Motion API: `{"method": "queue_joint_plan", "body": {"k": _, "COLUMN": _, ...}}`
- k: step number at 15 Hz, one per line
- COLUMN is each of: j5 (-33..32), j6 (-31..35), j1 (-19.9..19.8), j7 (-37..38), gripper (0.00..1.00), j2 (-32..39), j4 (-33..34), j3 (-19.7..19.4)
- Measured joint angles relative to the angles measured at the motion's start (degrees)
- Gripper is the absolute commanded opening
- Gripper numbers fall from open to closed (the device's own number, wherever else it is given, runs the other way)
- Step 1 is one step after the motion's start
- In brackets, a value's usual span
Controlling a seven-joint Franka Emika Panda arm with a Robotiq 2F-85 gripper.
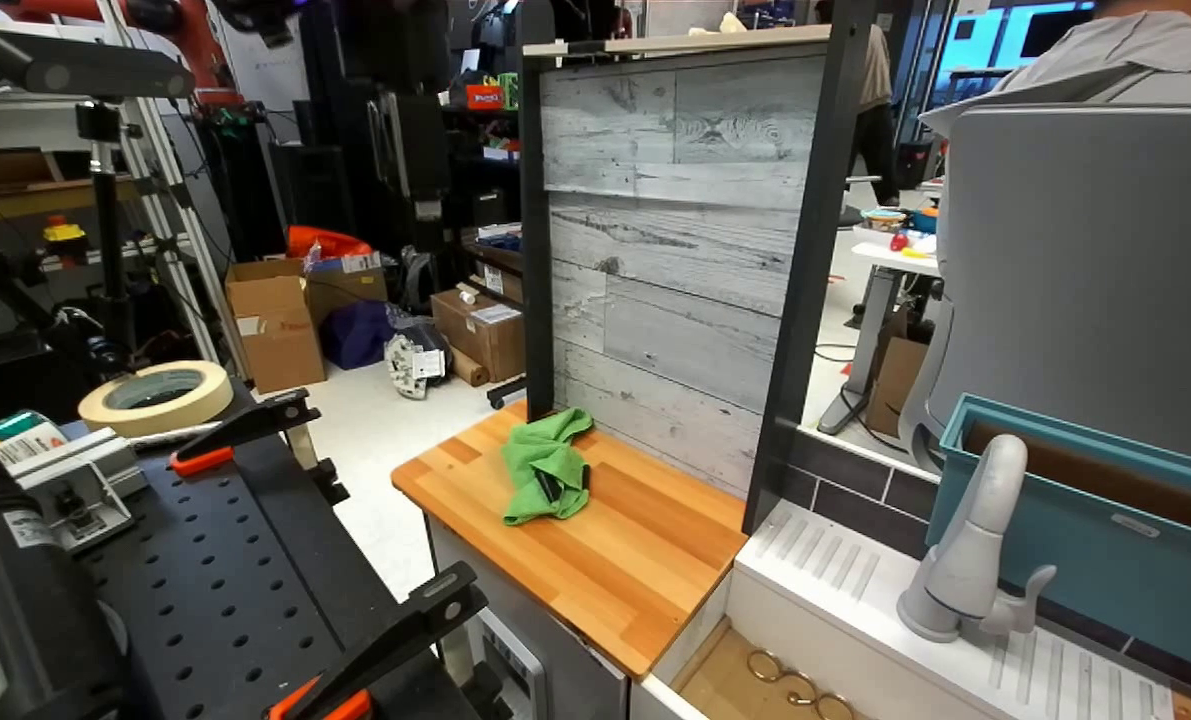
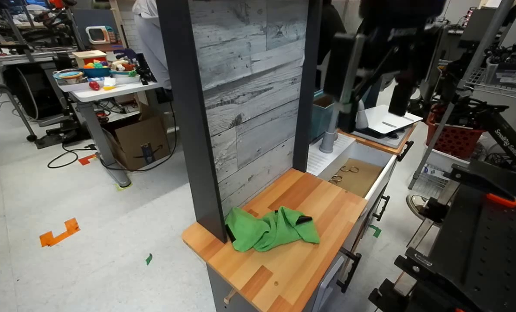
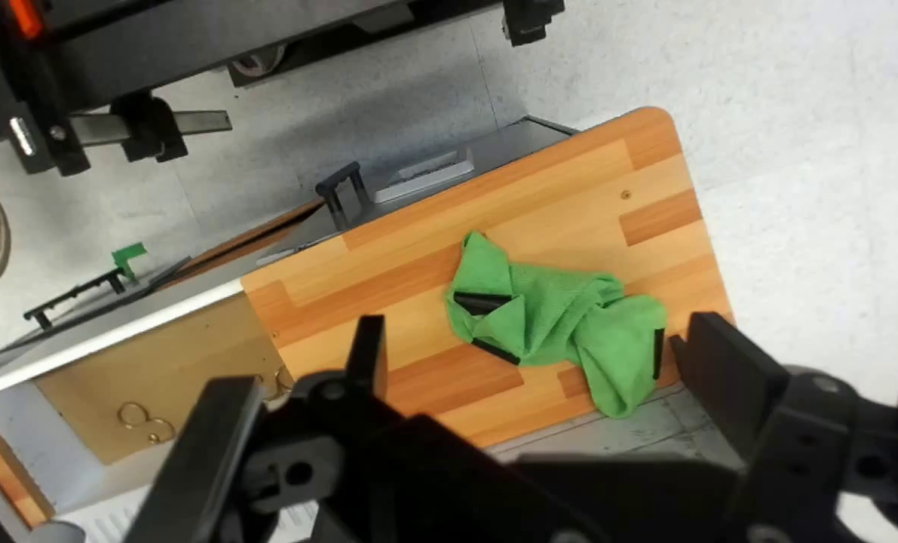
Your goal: Slide the green towel to the right
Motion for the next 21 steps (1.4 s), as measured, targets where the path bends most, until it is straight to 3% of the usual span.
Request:
{"method": "queue_joint_plan", "body": {"k": 5, "j5": -0.39, "j6": 4.03, "j1": 2.35, "j7": 9.24, "gripper": 1.0, "j2": 16.27, "j4": 8.28, "j3": -3.2}}
{"method": "queue_joint_plan", "body": {"k": 11, "j5": 0.57, "j6": 8.61, "j1": 7.02, "j7": 10.37, "gripper": 1.0, "j2": 29.48, "j4": 15.0, "j3": -7.01}}
{"method": "queue_joint_plan", "body": {"k": 21, "j5": 2.53, "j6": 8.71, "j1": 7.38, "j7": 6.97, "gripper": 1.0, "j2": 31.04, "j4": 16.52, "j3": -6.96}}
